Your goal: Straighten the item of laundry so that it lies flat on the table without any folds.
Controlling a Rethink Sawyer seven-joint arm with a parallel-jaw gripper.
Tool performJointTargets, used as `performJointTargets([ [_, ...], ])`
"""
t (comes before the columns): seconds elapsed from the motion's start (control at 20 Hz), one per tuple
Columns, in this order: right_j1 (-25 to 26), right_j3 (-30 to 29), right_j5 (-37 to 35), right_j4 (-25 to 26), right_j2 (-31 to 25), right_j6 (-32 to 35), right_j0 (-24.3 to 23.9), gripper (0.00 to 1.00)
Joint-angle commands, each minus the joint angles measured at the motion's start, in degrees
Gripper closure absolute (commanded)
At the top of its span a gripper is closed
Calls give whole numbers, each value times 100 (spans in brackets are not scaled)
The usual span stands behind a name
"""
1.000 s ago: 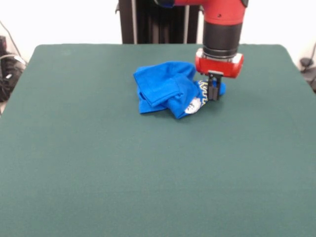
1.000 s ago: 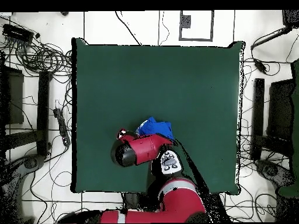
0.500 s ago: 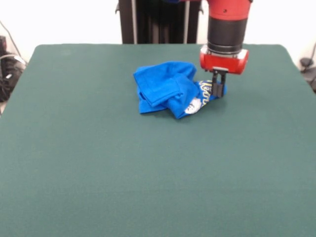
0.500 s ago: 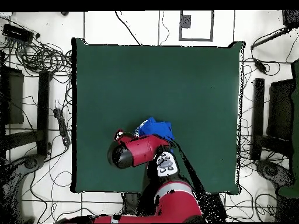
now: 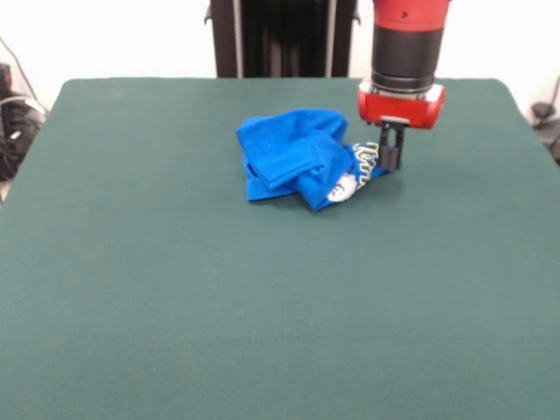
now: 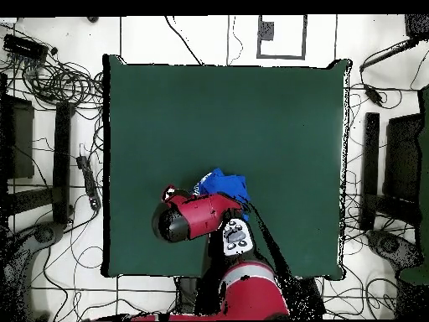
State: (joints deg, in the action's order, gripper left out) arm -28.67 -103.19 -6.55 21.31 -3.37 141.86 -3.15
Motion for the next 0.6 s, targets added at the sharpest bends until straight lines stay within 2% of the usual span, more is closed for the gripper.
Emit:
performJointTargets([
  [0.05, 3, -312, -368, 29, -361, 70, -201, 100],
  [0.6, -473, -675, -728, 153, -519, -270, -581, 100],
])
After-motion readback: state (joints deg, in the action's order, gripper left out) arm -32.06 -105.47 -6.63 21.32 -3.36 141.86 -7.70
